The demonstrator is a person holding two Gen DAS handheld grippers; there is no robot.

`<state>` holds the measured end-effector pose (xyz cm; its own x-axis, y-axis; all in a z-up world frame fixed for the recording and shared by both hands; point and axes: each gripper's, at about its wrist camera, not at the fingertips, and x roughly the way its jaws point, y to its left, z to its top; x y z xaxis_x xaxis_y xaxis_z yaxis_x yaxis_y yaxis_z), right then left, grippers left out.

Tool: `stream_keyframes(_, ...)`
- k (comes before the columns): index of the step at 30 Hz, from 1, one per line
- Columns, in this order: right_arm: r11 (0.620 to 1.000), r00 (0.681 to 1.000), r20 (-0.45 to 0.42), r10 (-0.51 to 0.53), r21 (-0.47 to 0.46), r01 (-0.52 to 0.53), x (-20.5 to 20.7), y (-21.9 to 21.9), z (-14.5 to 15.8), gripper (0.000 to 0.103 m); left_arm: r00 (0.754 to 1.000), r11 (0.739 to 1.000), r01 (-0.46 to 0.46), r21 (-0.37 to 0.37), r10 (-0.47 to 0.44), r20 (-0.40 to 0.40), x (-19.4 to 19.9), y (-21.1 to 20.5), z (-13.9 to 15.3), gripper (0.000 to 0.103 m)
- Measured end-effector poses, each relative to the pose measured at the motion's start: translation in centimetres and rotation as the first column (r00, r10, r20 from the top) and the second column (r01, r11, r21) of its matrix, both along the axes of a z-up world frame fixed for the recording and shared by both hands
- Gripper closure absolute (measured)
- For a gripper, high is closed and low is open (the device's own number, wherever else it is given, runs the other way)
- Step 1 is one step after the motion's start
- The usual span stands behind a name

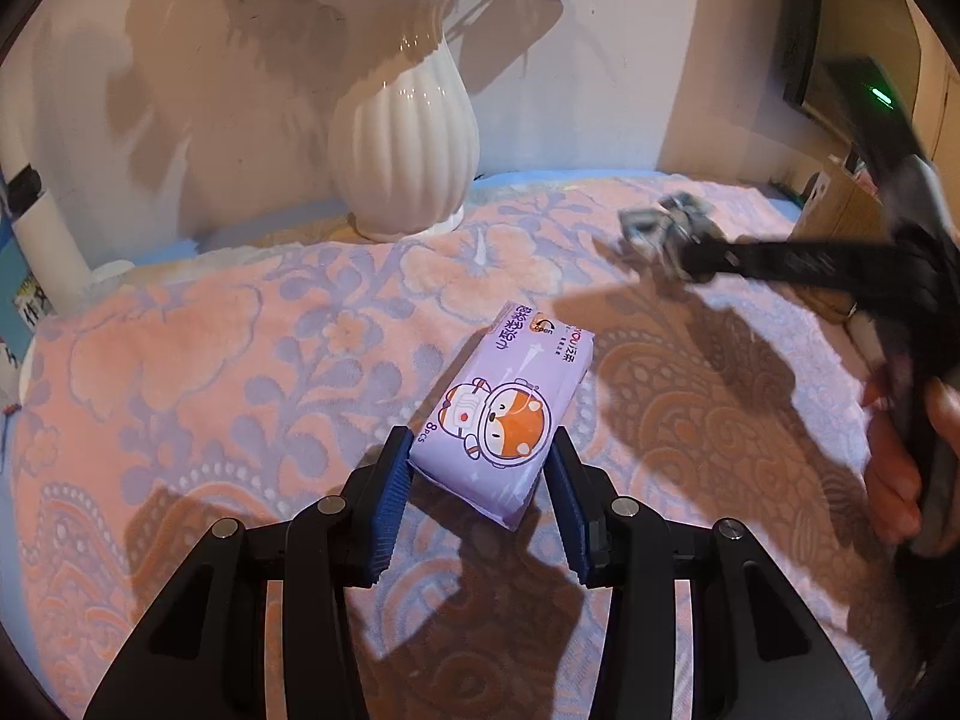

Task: Organize soft objects
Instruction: 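Grasp the lilac wipes packet with the left gripper while the right gripper grasps the plaid bow, then carry the wipes packet and plaid bow in both grippers over the amber plate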

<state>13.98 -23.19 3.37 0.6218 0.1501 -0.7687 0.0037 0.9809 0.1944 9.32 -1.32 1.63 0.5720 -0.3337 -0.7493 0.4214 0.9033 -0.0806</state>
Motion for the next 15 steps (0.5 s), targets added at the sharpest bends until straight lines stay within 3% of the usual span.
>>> stream_keyframes(7, 0.998, 0.995, -0.072, -0.062, -0.015, 0.061, -6.4, -0.9, -0.1, 0.088, 0.999, 0.999, 0.042, -0.001, -0.042, -0.001, -1.0, -0.4, 0.1, 0.062)
stream_keyframes(10, 0.989, 0.984, -0.155, -0.092, 0.102, 0.109, -9.1, -2.8, -1.0, 0.088, 0.998, 0.998, 0.056, -0.017, -0.056, -0.009, -2.1, -0.8, 0.6, 0.062)
stream_keyframes(15, 0.954, 0.961, -0.24, -0.14, 0.228, 0.196, -12.5, -4.2, -2.3, 0.088, 0.999, 0.998, 0.046, 0.04, -0.045, -0.015, -4.7, -1.8, 1.4, 0.062)
